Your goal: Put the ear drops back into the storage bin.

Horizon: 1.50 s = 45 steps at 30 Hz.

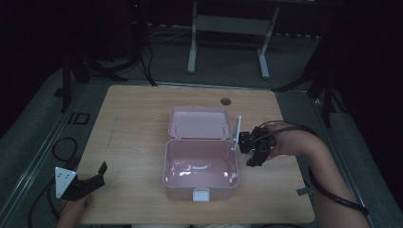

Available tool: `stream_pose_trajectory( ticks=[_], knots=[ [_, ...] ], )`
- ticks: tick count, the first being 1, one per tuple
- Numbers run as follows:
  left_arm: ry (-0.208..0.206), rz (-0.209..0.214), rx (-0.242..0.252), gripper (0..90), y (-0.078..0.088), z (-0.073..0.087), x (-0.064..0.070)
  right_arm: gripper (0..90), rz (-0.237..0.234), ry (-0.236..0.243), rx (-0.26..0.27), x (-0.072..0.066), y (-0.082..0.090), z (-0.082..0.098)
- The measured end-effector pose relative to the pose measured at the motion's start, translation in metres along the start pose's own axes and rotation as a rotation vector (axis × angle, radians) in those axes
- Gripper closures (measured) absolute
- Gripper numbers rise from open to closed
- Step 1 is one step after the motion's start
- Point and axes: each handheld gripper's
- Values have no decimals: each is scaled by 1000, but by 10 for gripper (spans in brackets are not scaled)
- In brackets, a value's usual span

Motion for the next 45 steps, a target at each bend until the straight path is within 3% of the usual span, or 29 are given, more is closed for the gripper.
stream_pose_trajectory(
  ticks=[10,24,32,45],
  knots=[
    [1,2,1,9,0,0,0,597,6,55,8,-1,5,-27],
    [2,1,0,9,0,0,0,597,-7,97,19,-5,1,-58],
    [2,1,0,9,0,0,0,597,-26,117,22,-6,-12,-72],
    [1,0,-1,9,0,0,0,597,-74,107,-1,-4,-52,-79]
  ],
)
Point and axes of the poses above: each handheld gripper's, and its own axes: y roughly backward along the jaws, z roughly out of its underside, x roughly to its right, and after that the axes turned 1 degree about x, right-handed
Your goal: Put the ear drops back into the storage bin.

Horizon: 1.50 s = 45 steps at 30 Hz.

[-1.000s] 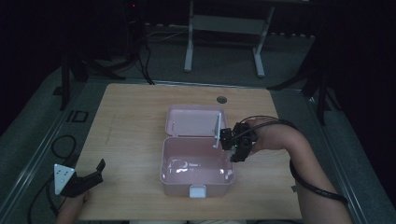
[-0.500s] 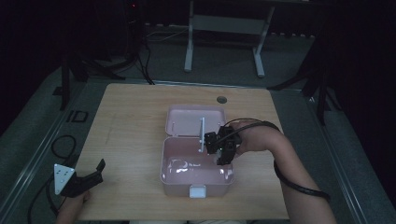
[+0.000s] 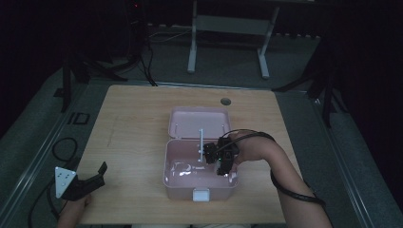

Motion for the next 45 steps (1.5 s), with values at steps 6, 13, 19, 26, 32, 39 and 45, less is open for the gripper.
stream_pose_trajectory(
  ticks=[6,13,19,26,32,39,45],
  knots=[
    [-1,1,0,9,0,0,0,597,-30,-5,-16,3,-20,-1],
    [0,0,-1,10,0,0,0,597,-53,-1,-36,4,-42,-4],
    [-2,0,-1,9,0,0,0,597,-54,1,-55,5,-54,-6],
    [2,2,0,9,0,0,0,596,-48,-6,-67,8,-66,-5],
    [2,0,0,9,0,0,0,596,-49,-37,-46,11,-75,-1],
    [2,1,0,9,0,0,0,595,-59,-22,-82,12,-85,-4],
    [3,4,-1,9,0,0,0,594,-72,-28,-103,13,-86,-4]
  ],
)
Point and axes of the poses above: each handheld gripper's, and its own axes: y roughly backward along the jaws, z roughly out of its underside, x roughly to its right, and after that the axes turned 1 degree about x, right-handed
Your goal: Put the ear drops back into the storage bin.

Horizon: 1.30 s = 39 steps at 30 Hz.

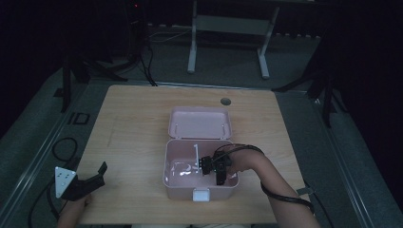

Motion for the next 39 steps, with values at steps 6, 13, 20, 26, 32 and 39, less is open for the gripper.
stream_pose_trajectory(
  ticks=[6,13,20,26,32,39],
  knots=[
    [-2,2,1,10,0,0,0,562,-18,-15,-3,1,0,-1],
    [-3,0,1,9,0,0,0,551,-14,-18,-6,-1,6,0],
    [-3,-1,1,9,0,0,0,507,23,-9,28,-5,27,5],
    [-4,-1,1,10,0,0,0,453,63,-25,69,-7,51,11],
    [-3,-2,1,10,0,0,0,323,103,-31,143,-11,74,20],
    [-3,-2,1,9,0,0,1,209,97,-50,211,-13,89,30]
  ],
)
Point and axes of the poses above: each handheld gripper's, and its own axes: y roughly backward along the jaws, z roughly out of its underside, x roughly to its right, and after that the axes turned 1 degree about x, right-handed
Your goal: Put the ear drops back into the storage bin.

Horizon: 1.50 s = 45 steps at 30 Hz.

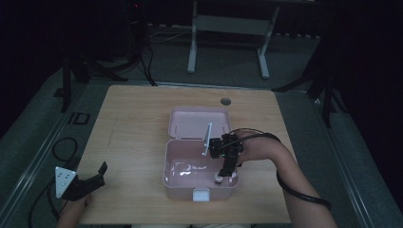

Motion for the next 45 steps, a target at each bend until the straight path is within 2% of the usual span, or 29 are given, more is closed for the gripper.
stream_pose_trajectory(
  ticks=[1,4,9,14,21,24,35,39,42,45],
  knots=[
    [2,0,1,9,0,0,0,197,-7,-16,16,0,5,3],
    [0,0,0,9,0,0,0,171,19,-14,25,0,10,7],
    [0,0,1,9,0,0,0,143,27,-38,58,2,21,16],
    [-1,0,1,9,0,0,0,139,60,-75,116,5,34,35],
    [-3,-2,2,9,0,0,0,142,84,-104,134,5,38,60],
    [-2,-1,2,10,0,0,0,142,78,-120,140,5,37,67],
    [-2,-2,2,10,0,0,0,141,103,-200,172,9,23,107],
    [1,-1,2,10,0,0,0,142,105,-219,197,10,10,119],
    [2,0,1,10,0,0,0,142,110,-230,195,11,1,125],
    [0,0,2,10,0,0,0,142,111,-259,194,13,-15,136]
  ],
)
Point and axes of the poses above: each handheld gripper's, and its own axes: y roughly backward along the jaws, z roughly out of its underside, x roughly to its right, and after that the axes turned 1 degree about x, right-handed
